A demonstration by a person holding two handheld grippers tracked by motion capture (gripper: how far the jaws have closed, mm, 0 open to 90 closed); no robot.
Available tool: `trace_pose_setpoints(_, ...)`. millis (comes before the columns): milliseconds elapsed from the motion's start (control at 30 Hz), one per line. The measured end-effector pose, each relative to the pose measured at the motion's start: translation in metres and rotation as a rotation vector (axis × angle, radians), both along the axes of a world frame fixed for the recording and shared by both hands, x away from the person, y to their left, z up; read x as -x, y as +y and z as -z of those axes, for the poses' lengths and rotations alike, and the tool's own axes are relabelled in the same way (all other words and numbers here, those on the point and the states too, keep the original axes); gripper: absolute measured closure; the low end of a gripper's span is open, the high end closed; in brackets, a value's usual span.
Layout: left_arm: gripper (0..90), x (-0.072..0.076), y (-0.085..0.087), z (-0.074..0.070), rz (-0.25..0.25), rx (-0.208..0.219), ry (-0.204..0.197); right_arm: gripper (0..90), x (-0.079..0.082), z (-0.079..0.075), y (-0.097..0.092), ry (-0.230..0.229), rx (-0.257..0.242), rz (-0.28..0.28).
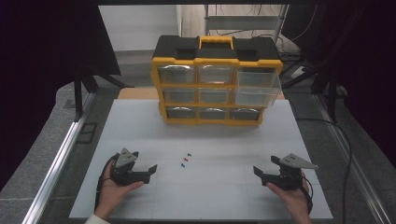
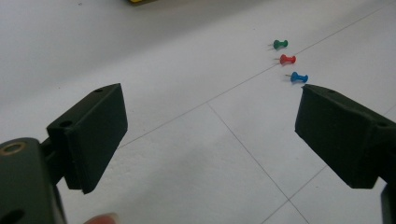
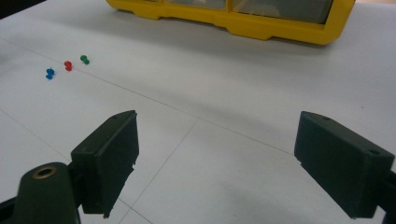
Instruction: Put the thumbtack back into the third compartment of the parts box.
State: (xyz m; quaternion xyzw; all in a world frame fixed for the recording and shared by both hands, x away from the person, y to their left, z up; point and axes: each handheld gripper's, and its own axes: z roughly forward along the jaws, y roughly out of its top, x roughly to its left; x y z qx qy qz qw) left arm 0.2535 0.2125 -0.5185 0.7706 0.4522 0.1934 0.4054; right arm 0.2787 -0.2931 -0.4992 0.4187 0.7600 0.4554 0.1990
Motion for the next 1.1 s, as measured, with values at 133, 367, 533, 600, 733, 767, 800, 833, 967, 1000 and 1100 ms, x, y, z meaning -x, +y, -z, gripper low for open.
trace_pose_setpoints(133, 9.4, 0.002, 0.0, 0.0, 0.006, 0.005, 0.001, 14.5, -0.001, 0.001, 0.003, -0.001, 0.015, -0.008)
trace_pose_setpoints(367, 9.4, 0.002, 0.001, 0.0, 0.004, 0.007, 0.0, 15.1, -0.005, 0.002, 0.008, 0.0, 0.036, -0.015)
trace_pose_setpoints(533, 9.4, 0.005, -0.002, 0.001, 0.017, -0.003, 0.003, 15.6, -0.005, 0.001, 0.009, -0.003, 0.045, -0.015)
trace_pose_setpoints(600, 9.3, 0.006, -0.002, 0.001, 0.021, -0.003, 0.004, 15.7, -0.005, 0.001, 0.009, -0.005, 0.04, -0.019)
trace_pose_setpoints(733, 9.2, 0.005, -0.001, -0.001, 0.019, 0.015, 0.009, 16.2, -0.006, 0.0, 0.015, -0.005, 0.043, -0.031)
trace_pose_setpoints(767, 9.2, 0.005, -0.001, -0.001, 0.019, 0.016, 0.008, 16.4, -0.006, 0.0, 0.016, -0.007, 0.048, -0.031)
trace_pose_setpoints(800, 9.2, 0.005, -0.001, -0.001, 0.019, 0.016, 0.008, 16.7, -0.007, 0.0, 0.017, -0.008, 0.045, -0.037)
trace_pose_setpoints(833, 9.2, 0.003, -0.001, -0.001, 0.021, 0.016, 0.01, 17.0, -0.007, 0.0, 0.018, -0.008, 0.047, -0.039)
trace_pose_setpoints(967, 9.1, 0.002, -0.002, 0.001, 0.025, 0.011, 0.017, 17.8, -0.01, -0.002, 0.022, -0.008, 0.048, -0.052)
trace_pose_setpoints(1000, 9.1, 0.002, -0.002, 0.001, 0.025, 0.011, 0.017, 17.8, -0.01, -0.002, 0.022, -0.008, 0.048, -0.052)
trace_pose_setpoints(1100, 9.1, 0.004, -0.001, 0.001, 0.024, 0.01, 0.018, 18.8, -0.014, -0.004, 0.03, -0.011, 0.048, -0.075)
